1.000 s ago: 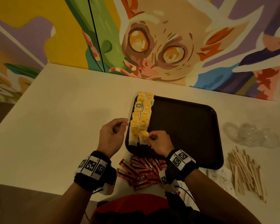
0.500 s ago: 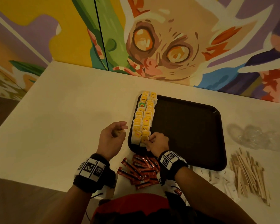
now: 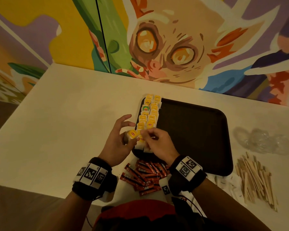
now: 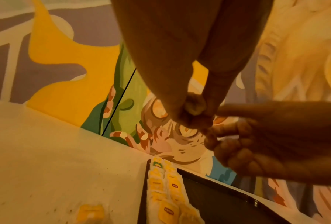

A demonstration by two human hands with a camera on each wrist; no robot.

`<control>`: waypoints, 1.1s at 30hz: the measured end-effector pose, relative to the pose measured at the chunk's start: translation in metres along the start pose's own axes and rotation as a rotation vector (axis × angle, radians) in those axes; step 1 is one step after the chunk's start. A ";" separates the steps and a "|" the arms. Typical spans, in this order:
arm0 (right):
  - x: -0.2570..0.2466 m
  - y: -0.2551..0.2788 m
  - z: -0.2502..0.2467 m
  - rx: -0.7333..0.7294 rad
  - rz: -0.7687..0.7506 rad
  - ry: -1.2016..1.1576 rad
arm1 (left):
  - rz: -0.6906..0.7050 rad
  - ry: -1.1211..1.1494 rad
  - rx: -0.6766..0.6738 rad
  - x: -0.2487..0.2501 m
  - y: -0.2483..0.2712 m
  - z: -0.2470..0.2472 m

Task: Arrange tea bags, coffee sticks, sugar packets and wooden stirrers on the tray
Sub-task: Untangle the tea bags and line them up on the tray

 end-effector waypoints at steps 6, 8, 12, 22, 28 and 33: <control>-0.016 0.010 0.002 -0.035 -0.119 -0.081 | 0.039 -0.039 -0.070 0.006 -0.001 0.004; -0.015 0.010 0.000 -0.011 -0.117 -0.096 | 0.037 -0.044 -0.070 0.006 0.000 0.002; -0.019 0.014 -0.008 -0.012 -0.184 -0.115 | 0.077 -0.108 -0.072 0.009 0.000 -0.005; -0.031 0.019 -0.032 -0.100 -0.197 -0.171 | 0.234 -0.308 -0.077 0.016 -0.008 -0.013; -0.033 0.019 -0.036 -0.212 -0.185 -0.089 | 0.366 -0.366 -0.087 0.020 -0.009 -0.015; -0.033 0.021 -0.033 -0.268 -0.163 -0.098 | 0.462 -0.460 -0.123 0.029 -0.013 -0.018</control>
Point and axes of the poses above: each hand's wrist, its own y-axis away from the middle knuckle, its own z-axis out of the palm, x = y × z, the point moved 1 cm from there along -y, towards the middle knuckle, and after that the axes turned 15 degrees about x, right-handed, at the moved point
